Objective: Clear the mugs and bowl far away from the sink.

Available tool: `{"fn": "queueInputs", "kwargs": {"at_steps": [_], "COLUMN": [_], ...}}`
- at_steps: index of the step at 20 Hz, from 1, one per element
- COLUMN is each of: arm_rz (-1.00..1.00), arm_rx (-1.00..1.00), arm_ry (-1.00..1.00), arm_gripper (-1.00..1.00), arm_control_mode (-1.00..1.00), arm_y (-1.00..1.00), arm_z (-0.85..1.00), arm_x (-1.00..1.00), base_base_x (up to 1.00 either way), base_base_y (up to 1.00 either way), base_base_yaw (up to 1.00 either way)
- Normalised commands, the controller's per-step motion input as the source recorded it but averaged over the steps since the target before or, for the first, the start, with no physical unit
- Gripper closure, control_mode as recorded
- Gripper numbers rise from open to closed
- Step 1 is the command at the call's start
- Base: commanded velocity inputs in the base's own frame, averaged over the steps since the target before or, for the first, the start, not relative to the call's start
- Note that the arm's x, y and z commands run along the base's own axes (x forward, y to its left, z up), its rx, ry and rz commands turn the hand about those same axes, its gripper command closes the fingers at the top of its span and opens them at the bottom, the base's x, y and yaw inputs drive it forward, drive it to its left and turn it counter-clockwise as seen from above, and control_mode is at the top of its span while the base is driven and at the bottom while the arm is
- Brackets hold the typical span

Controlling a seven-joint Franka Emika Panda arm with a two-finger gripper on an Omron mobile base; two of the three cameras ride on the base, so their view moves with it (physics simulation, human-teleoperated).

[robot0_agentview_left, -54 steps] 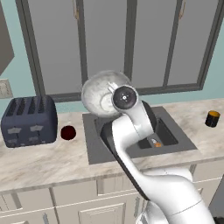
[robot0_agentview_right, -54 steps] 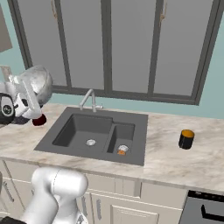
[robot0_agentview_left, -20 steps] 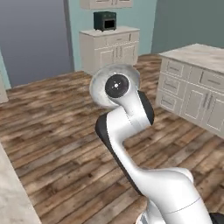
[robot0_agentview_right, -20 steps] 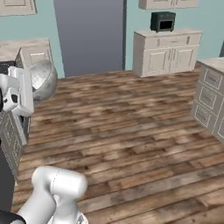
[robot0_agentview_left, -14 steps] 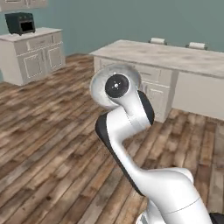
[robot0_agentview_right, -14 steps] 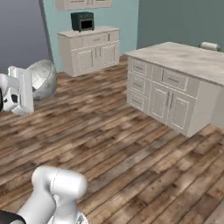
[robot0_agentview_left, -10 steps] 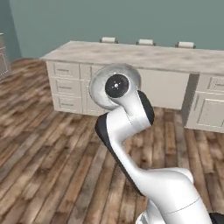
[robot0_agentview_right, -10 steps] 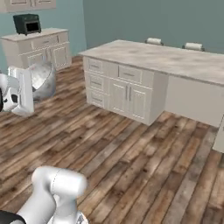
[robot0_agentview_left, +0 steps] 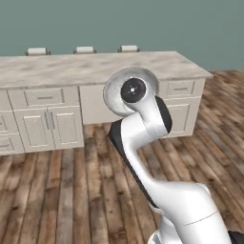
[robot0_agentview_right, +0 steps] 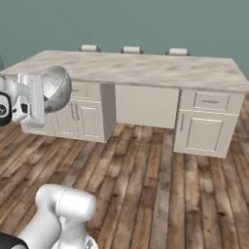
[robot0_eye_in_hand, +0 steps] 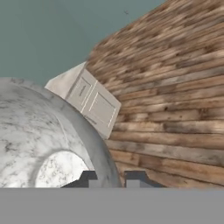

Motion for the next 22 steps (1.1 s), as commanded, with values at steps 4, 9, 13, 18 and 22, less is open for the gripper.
{"fn": "queueInputs", "kwargs": {"at_steps": [4,9,13,18,22], "arm_rz": [0.0,0.0,0.0,0.0,0.0], "arm_rx": [0.0,0.0,0.0,0.0,0.0], "arm_ry": [0.0,0.0,0.0,0.0,0.0], "arm_gripper": [1.0,1.0,1.0,1.0,1.0], "arm_control_mode": [1.0,1.0,1.0,1.0,1.0], "arm_y": [0.0,0.0,0.0,0.0,0.0], "arm_z": [0.0,0.0,0.0,0.0,0.0], "arm_x": [0.0,0.0,0.0,0.0,0.0], "base_base_x": [1.0,1.0,1.0,1.0,1.0], "base_base_y": [0.64,0.68,0.71,0.53,0.33], "base_base_yaw": [-0.22,-0.18,-0.15,-0.12,-0.17]}}
